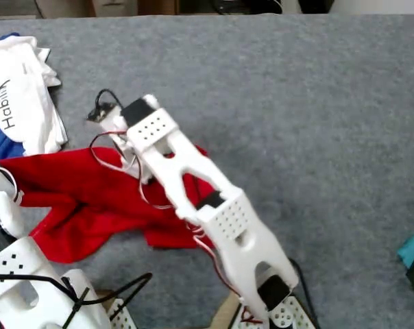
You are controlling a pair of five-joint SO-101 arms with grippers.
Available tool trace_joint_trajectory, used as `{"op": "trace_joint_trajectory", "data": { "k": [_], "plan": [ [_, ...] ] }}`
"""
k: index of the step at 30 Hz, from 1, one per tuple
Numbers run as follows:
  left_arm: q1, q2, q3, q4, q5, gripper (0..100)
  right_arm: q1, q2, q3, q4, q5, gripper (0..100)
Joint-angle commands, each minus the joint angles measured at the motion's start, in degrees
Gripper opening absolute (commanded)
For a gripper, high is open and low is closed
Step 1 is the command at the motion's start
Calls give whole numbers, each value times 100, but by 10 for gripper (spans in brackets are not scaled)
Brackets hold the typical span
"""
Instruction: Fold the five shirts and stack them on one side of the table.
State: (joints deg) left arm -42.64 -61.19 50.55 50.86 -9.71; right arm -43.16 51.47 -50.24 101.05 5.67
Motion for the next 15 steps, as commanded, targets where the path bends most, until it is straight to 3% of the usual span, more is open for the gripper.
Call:
{"op": "trace_joint_trajectory", "data": {
  "k": [1,4,15],
  "plan": [
    [44,-66,-26,-97,-18,20,92,-40,-277,114,-62,295],
    [44,-66,-26,-97,-18,20,-4,-40,-268,123,-44,338],
    [26,-66,-26,-97,-26,20,-365,-66,-136,141,-79,224]
  ]
}}
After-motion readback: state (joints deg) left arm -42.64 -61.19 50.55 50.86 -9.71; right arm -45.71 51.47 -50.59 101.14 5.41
